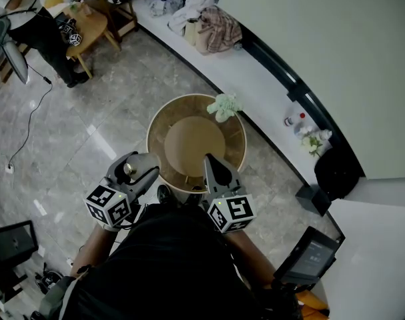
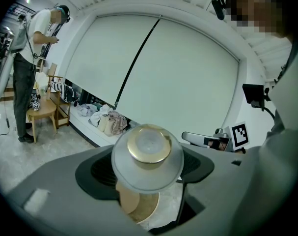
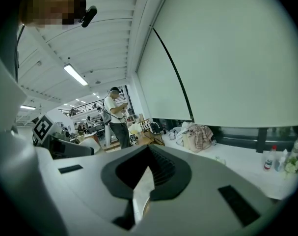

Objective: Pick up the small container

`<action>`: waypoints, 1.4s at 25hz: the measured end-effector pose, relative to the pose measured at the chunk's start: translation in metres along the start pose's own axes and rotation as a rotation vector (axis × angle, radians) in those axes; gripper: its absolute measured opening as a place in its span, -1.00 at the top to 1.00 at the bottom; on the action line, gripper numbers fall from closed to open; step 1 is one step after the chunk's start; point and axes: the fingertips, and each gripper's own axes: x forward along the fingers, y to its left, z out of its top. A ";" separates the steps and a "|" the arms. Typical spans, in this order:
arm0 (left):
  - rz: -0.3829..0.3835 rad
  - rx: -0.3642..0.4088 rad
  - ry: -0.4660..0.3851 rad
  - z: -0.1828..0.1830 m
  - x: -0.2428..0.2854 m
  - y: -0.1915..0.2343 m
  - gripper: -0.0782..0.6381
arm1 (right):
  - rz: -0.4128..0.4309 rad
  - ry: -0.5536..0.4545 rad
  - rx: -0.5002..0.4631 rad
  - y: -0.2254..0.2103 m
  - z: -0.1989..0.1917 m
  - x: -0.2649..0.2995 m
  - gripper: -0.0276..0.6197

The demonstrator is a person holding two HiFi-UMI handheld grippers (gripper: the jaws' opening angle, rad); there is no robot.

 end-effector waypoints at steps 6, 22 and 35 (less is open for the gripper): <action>0.004 -0.012 0.002 -0.003 0.000 0.002 -0.15 | -0.003 -0.014 -0.001 0.001 0.004 0.000 0.90; 0.006 0.007 0.011 -0.005 0.000 -0.002 -0.15 | -0.012 -0.025 0.022 0.000 0.006 -0.003 0.90; 0.013 0.017 0.027 -0.008 0.000 -0.002 -0.15 | -0.018 -0.027 0.042 -0.002 0.006 -0.006 0.90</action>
